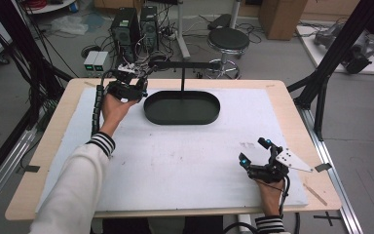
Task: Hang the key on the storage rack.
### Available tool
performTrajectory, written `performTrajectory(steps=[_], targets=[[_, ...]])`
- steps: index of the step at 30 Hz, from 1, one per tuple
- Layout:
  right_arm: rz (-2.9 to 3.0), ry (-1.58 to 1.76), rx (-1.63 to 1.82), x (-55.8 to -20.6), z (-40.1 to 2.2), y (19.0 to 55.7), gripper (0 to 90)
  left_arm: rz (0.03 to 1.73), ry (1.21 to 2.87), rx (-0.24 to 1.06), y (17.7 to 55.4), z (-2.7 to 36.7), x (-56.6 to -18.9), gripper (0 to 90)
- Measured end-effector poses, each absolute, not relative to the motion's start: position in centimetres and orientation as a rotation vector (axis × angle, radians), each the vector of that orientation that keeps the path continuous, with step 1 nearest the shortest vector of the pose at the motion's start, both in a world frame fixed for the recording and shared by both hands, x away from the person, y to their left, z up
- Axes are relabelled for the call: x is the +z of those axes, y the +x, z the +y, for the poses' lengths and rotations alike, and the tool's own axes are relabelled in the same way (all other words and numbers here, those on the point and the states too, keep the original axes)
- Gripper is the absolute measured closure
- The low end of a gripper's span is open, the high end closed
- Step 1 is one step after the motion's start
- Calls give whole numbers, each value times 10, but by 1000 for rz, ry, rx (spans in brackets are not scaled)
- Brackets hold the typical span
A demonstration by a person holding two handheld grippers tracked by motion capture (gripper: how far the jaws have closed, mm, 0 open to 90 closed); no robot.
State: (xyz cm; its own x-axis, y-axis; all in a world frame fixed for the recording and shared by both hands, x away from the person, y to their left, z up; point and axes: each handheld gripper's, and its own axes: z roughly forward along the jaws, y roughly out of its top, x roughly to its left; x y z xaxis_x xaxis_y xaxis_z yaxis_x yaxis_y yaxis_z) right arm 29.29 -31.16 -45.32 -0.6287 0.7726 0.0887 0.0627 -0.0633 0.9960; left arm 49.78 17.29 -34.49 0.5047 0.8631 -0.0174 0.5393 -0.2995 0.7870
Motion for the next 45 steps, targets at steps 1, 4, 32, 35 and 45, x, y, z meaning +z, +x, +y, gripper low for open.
performTrajectory(steps=[1,4,32,35,45], targets=[[1688,895,1746,-453,-312,293,3,1146,1987,539,498,171,-347,487],[1687,895,1746,-453,-312,293,3,1113,2011,551,501,168,-353,486],[1685,903,1751,-453,-312,292,3,807,1690,553,452,202,-339,17],[1685,901,1748,-453,-312,292,3,767,1681,590,429,213,-341,17],[1695,892,1733,-453,-310,292,3,648,1564,677,350,247,-371,17]])
